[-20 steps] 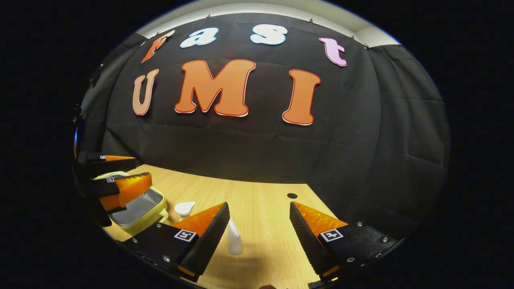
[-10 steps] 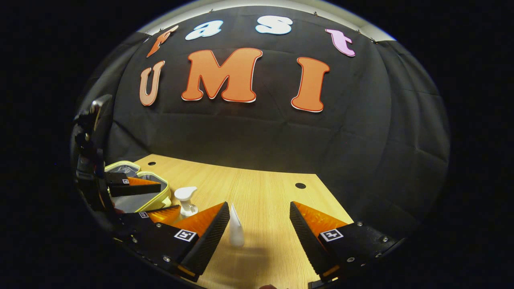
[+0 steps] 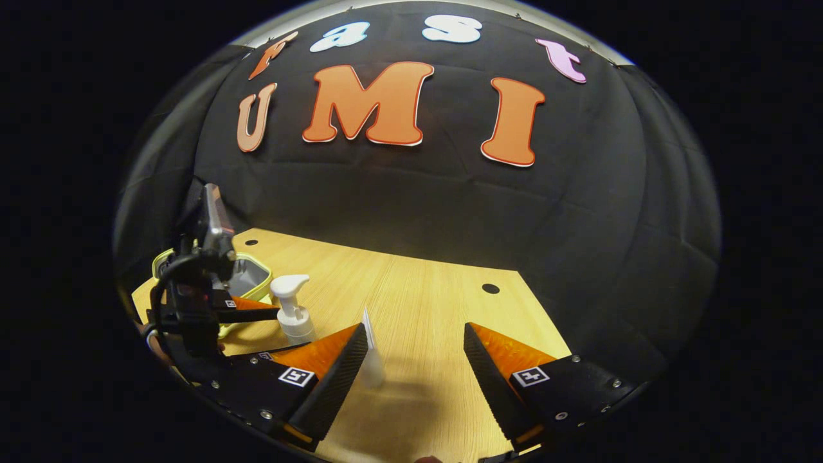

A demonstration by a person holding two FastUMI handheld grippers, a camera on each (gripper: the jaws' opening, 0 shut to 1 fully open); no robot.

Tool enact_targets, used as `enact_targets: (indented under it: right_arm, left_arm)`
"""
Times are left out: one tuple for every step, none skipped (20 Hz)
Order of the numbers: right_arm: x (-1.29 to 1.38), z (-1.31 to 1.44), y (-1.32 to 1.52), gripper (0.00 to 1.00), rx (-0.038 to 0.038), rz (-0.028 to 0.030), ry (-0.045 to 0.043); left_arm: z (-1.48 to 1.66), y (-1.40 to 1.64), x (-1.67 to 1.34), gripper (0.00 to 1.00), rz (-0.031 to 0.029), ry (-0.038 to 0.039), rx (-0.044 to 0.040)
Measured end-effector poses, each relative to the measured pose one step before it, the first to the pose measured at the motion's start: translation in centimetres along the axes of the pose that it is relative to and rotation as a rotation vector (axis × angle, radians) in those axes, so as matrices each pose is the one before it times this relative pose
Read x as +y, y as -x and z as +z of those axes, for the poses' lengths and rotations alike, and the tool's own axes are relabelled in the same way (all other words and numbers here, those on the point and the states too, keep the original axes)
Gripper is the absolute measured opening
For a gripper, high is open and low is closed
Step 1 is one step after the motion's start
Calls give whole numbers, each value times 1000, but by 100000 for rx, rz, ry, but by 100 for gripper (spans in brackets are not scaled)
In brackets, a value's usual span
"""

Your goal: First open the suitcase, pack the skin care products into it, and then close the suitcase.

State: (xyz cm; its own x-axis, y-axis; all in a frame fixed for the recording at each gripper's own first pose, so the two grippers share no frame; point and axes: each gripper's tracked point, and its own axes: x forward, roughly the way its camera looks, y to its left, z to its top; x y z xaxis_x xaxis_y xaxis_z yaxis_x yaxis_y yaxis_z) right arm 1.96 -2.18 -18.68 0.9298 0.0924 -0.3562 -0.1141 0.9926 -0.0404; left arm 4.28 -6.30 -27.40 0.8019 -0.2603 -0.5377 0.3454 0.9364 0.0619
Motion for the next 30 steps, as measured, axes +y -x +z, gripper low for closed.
enact_targets:
  right_arm:
    - [171,-22,-268,96,543,673,195]
    - [-12,-69,-224,96,396,15,127]
    - [-98,-125,-226,96,245,544,-174]
    - [-42,-54,-80,96,274,201,-150]
    - [-9,6,-177,96,6,17,125]
    - [-132,-109,16,96,130,3,180]
    - [-96,-70,-101,96,206,-107,341]
    - [-37,-77,1,96,64,217,51]
    - [-108,-180,-21,96,362,-240,103]
    - [29,-279,-27,96,643,415,-187]
    - [-120,-458,-95,96,822,-57,-107]
    - [115,-282,-3,96,667,486,-304]
    - [67,-402,-102,96,772,384,-319]
    - [255,-200,-42,96,319,984,-517]
    - [193,-260,-155,96,365,515,-176]
    - [153,-325,-148,96,441,889,44]
    - [417,-308,-213,96,392,1261,-126]
    - [299,-373,-232,96,830,1207,61]
    - [521,-449,-238,96,749,1554,70]
    - [385,-374,-258,96,749,1211,295]
    - [254,-581,-399,96,793,909,613]
    - [376,-596,-509,96,891,1545,499]
    - [371,-598,-639,96,1583,1445,283]
    - [446,-631,-733,96,1332,1413,-79]
    - [368,-681,-878,96,1584,1338,-172]
    - [322,-733,-835,96,2172,1233,5]
    - [242,-329,-636,96,1149,751,317]
    - [284,-423,-643,96,240,1312,201]
    - [269,-188,-525,94,1145,1068,335]
    - [189,-315,-539,92,753,753,184]
  left_arm:
    - [49,-402,-88,99,38,718,161]
    - [-79,-463,-135,99,-237,164,371]
    - [-236,-526,-73,99,245,-260,80]
    - [-34,-376,-113,99,-326,-140,277]
    - [-201,-399,-49,100,-193,-25,638]
    - [-272,-370,-138,100,-406,202,903]
    - [-111,-329,40,97,-170,436,211]
    - [-174,-255,7,95,-360,657,551]
    - [-237,-175,-74,89,-339,642,482]
    - [-224,-315,77,87,-251,886,1069]
    - [-375,-16,-306,81,-1224,969,514]
    - [-39,-150,-280,80,-886,570,-1]
    - [-235,-466,116,73,462,-554,115]
    - [518,279,-143,66,-104,-256,453]
    - [32,324,-64,65,46,695,405]
    - [104,357,-30,64,-541,828,1123]
    - [2,405,140,61,715,348,17]
    - [301,333,281,61,557,-214,-130]
    - [245,315,308,61,899,-173,-162]
    - [310,649,416,61,762,232,-227]
    - [420,439,508,61,938,367,-155]
    - [461,484,512,61,1024,597,-387]
    - [492,779,588,61,1229,819,-487]
    - [509,665,642,61,1540,708,-587]
    - [492,709,790,61,1426,671,-335]
    - [412,702,797,61,1784,979,-501]
    - [498,648,943,61,1881,1033,-85]
    - [514,711,884,61,1810,1149,-687]
    - [492,663,815,61,1938,1084,-410]
    - [295,977,998,61,1788,717,-318]
